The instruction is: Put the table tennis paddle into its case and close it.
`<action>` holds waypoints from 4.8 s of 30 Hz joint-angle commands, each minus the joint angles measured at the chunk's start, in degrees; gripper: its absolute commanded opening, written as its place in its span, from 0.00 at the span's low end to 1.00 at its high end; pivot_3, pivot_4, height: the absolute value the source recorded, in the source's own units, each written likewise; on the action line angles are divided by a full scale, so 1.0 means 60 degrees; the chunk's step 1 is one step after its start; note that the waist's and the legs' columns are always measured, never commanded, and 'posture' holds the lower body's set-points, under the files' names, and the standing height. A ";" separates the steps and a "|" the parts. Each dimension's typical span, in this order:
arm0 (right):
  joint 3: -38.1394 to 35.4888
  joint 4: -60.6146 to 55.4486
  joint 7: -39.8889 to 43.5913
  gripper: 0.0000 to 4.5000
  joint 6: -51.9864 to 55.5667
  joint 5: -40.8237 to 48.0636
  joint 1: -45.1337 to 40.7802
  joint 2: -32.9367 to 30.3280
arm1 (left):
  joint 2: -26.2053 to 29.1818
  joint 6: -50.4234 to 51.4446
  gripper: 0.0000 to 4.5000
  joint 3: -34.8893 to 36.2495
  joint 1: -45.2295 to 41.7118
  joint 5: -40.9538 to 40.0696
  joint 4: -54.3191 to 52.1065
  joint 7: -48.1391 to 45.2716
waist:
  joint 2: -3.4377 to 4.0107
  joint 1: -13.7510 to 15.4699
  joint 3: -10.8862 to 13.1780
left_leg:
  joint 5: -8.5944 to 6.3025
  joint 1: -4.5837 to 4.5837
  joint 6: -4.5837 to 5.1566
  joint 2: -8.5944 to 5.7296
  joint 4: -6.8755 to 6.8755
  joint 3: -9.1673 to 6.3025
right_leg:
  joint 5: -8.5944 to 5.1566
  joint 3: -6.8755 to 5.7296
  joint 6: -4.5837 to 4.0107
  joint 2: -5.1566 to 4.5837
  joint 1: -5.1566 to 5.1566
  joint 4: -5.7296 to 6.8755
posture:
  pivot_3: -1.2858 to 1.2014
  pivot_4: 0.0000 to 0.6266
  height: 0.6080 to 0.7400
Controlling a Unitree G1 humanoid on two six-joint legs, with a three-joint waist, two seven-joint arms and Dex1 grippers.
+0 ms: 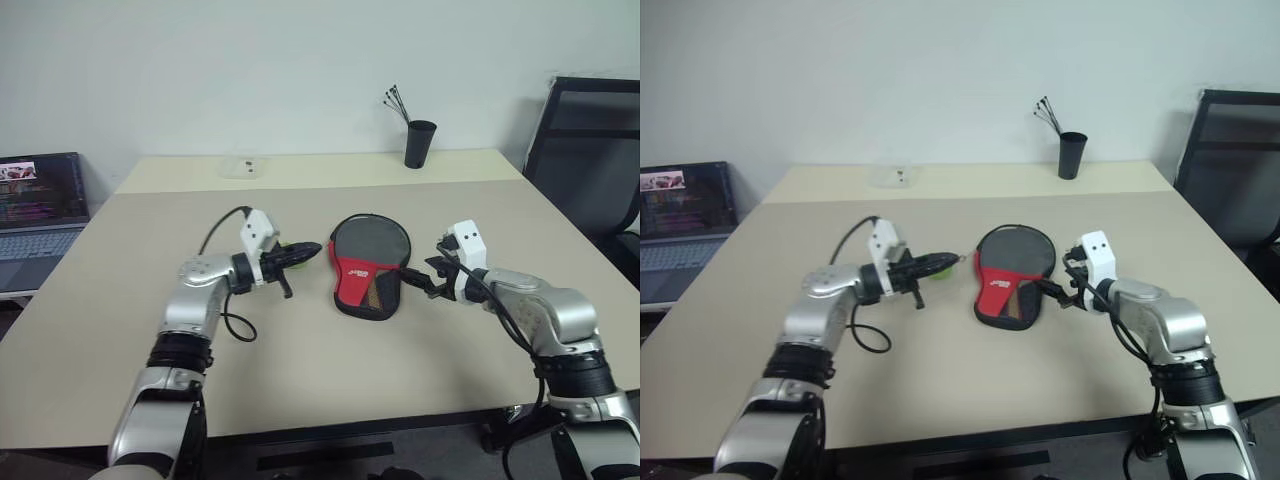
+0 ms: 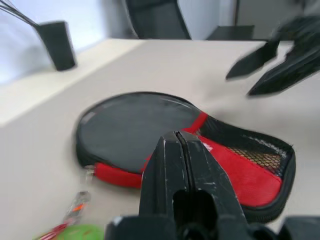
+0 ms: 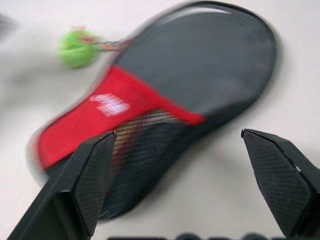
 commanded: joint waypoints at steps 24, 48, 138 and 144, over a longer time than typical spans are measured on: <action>0.0702 0.3305 0.0459 0.99 -0.1904 -0.2295 -0.0935 0.1168 | 0.0969 0.1513 0.00 0.0511 0.1072 -0.0630 -0.3030 0.0848 | 0.0001 0.0021 -0.0001 | -0.0001 0.0015 0.0000 -0.0002 -0.0002 0.0008 | 0.0003 0.0007 -0.0004 -0.0015 0.0018 -0.0002 | 0.52 0.24 1.00; 0.1311 0.4659 0.1277 0.65 -0.1812 -0.2899 -0.1461 0.2695 | 0.1096 0.1685 0.00 0.0493 0.1350 -0.0673 -0.3323 0.0976 | -0.0032 -0.0288 -0.0032 | -0.0001 0.0074 0.0001 0.0037 -0.0016 0.0017 | 0.0013 0.0031 -0.0021 -0.0007 0.0034 0.0014 | 0.52 0.24 1.00; 0.0135 -0.6881 0.1982 1.00 0.4838 0.2204 0.1479 0.0566 | 0.3002 0.2416 0.00 0.1047 0.6607 -0.2314 -0.5663 -0.0563 | -0.0075 -0.0177 -0.0061 | -0.0042 0.0159 -0.0057 0.0152 -0.0175 0.0206 | -0.0021 0.0234 -0.0076 0.0100 -0.0055 -0.0019 | 0.52 0.24 1.00; 0.0623 -0.5800 0.1884 1.00 0.3020 0.1418 0.1000 -0.0044 | 0.3014 0.2506 0.00 0.1158 0.6654 -0.2326 -0.5633 -0.0445 | -0.0077 -0.0178 -0.0062 | -0.0041 0.0163 -0.0057 0.0150 -0.0171 0.0208 | -0.0019 0.0235 -0.0075 0.0099 -0.0054 -0.0015 | 0.52 0.24 1.00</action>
